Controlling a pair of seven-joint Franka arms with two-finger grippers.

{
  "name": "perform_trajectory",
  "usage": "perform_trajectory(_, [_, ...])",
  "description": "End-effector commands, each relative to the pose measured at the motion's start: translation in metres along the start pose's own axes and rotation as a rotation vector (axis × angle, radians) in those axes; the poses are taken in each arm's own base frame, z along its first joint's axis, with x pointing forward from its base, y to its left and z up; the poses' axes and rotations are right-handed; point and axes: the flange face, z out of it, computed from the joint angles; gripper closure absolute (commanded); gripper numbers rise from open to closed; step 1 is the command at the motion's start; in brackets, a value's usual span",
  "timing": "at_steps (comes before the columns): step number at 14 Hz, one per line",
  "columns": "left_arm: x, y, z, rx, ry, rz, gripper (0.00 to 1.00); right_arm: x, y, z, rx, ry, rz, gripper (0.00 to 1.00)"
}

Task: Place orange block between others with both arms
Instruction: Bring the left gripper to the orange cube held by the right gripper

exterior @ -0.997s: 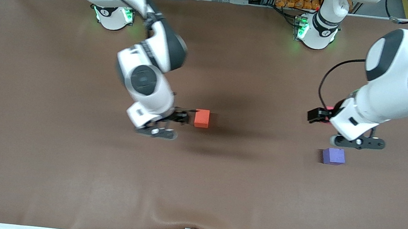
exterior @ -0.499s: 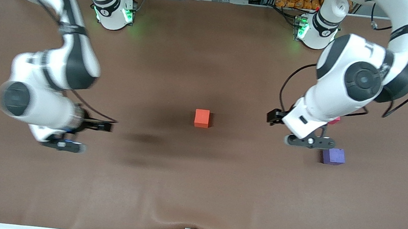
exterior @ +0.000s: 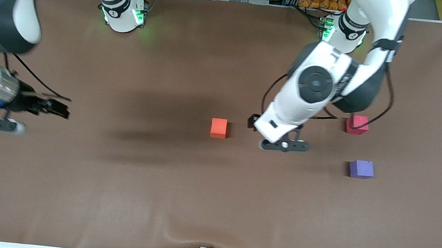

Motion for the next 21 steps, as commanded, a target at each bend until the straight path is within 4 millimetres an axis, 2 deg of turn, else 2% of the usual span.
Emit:
perform_trajectory(1, [0.000, 0.030, 0.023, -0.011, 0.020, -0.034, 0.00, -0.036, 0.013, -0.040, -0.062, 0.014, -0.091, 0.00])
perform_trajectory(3, [-0.007, 0.061, 0.057, -0.035, 0.056, -0.051, 0.00, -0.046, 0.022, -0.061, -0.074, -0.010, -0.086, 0.00])
perform_trajectory(5, [-0.010, 0.083, 0.082, -0.082, 0.105, -0.043, 0.00, -0.056, 0.022, -0.084, -0.073, -0.037, -0.075, 0.00])
perform_trajectory(8, [-0.015, 0.102, 0.126, -0.092, 0.129, -0.021, 0.00, -0.077, 0.018, -0.111, -0.072, -0.009, -0.063, 0.00])
perform_trajectory(10, [-0.022, 0.116, 0.147, -0.083, 0.123, -0.016, 0.00, -0.079, 0.017, -0.114, -0.068, -0.003, -0.028, 0.00])
perform_trajectory(13, [-0.034, 0.124, 0.163, -0.069, 0.102, -0.031, 0.00, -0.080, 0.017, -0.115, -0.051, 0.003, 0.005, 0.00])
perform_trajectory(15, [-0.058, 0.142, 0.174, -0.054, 0.092, -0.047, 0.00, -0.079, 0.016, -0.114, -0.051, 0.007, 0.057, 0.00])
perform_trajectory(19, [-0.062, 0.140, 0.194, -0.027, 0.076, -0.034, 0.00, -0.073, 0.019, -0.105, -0.052, 0.006, 0.057, 0.00])
perform_trajectory(21, [-0.060, 0.138, 0.194, -0.012, 0.090, 0.010, 0.00, -0.068, 0.020, -0.097, -0.052, 0.018, 0.054, 0.00])
